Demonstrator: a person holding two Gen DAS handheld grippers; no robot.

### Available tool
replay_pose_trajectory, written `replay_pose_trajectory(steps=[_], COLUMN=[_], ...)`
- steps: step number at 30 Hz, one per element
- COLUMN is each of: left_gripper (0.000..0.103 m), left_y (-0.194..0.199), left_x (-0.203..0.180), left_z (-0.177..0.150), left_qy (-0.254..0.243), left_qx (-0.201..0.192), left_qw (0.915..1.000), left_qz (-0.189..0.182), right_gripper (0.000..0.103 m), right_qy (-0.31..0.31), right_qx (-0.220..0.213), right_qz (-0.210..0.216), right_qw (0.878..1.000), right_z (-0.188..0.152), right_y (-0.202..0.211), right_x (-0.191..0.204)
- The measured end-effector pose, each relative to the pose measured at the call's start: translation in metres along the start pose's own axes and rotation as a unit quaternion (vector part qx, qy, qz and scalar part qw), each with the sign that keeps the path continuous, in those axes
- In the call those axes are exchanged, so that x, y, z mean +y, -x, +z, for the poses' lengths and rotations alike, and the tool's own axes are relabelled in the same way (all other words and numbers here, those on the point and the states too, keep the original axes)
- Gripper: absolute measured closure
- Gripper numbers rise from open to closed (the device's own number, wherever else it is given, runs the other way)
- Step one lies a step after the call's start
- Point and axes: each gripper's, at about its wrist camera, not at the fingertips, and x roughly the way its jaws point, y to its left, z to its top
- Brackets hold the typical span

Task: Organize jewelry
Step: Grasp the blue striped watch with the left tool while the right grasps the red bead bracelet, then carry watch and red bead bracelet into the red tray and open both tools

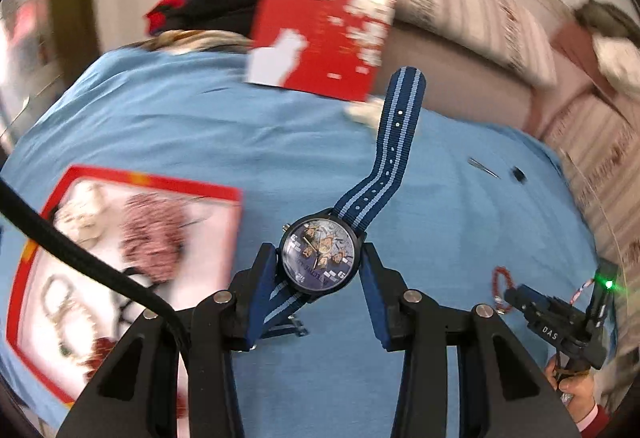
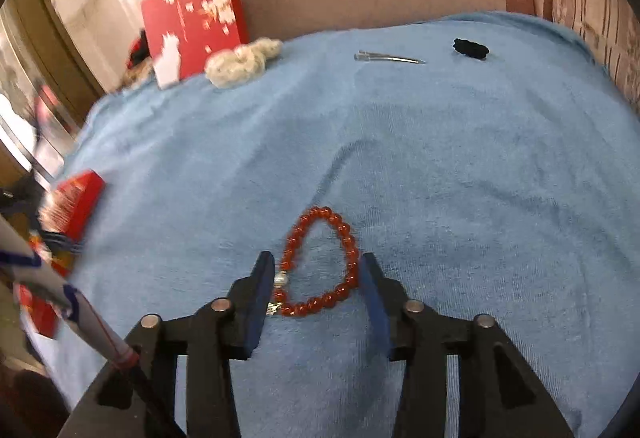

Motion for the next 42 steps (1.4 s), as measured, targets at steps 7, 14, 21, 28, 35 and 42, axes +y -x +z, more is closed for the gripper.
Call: replay_pose_trajectory(steps=[7,14,21,28,35,42], left_gripper=[0.062,0.062,0.062,0.062,0.062,0.062], left_y=[0.018,0.031,0.033,0.059,0.068,0.018], left_x=[0.087,0.151,0.194,0.24,0.254,0.262], left_z=[0.001,-0.004,-0.015,-0.027,-0.031,-0.025], left_qy=[0.091,0.164,0.21,0.275,0.27,0.28], left_qx=[-0.022,-0.032,-0.028,-0.061,-0.07,-0.009], left_qw=[0.9954,0.9852,0.974,0.9504,0.9449,0.9522], left_qz=[0.02,0.036,0.079,0.133,0.172,0.122], right_gripper=[0.095,0.095,0.095,0.095,0.095,0.094], right_qy=[0.021,0.046,0.107,0.174,0.194,0.182], right_qx=[0.009,-0.036,-0.045,-0.024,0.025,0.083], right_qz=[-0.026,0.029,0.115,0.165,0.223,0.219], right_qw=[0.999,0.998,0.987,0.971,0.955,0.955], right_z=[0.011,0.04,0.059,0.056,0.046,0.033], right_y=[-0.002,0.042,0.066,0.052,0.008,-0.06], right_x=[0.021,0.083,0.18,0.291,0.375,0.41])
